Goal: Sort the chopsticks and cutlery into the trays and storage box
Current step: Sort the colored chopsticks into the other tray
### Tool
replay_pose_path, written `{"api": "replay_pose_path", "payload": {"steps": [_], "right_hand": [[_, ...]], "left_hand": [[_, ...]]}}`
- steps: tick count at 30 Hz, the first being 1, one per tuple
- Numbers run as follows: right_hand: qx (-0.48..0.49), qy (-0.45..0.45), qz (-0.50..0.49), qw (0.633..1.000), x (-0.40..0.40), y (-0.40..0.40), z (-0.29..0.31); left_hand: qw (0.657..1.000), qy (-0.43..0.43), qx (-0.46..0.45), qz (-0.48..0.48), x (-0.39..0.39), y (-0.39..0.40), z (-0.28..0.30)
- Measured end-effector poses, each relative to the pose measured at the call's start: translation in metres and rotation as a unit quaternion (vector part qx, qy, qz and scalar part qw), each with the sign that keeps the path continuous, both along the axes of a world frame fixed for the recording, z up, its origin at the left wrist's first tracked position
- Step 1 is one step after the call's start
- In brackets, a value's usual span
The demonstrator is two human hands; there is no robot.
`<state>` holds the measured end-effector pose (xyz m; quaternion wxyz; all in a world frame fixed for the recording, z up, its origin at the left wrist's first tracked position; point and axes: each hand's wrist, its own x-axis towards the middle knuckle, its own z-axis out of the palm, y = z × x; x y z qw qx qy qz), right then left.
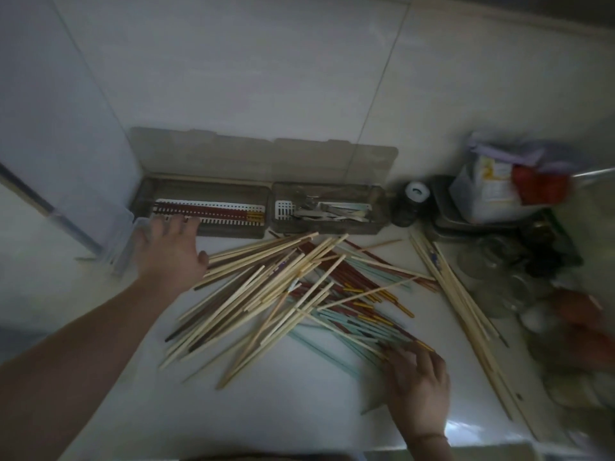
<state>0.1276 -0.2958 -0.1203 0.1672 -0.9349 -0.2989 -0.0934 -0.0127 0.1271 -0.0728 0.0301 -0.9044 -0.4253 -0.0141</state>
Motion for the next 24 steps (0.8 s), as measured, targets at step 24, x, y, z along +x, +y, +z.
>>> {"api": "replay_pose_path", "payload": {"steps": [24], "right_hand": [[-0.056,0.112,-0.201,0.971,0.082,-0.025,-0.024]], "left_hand": [[1.0,0.023,0.012,-0.008,0.001,-0.001,0.003]]}}
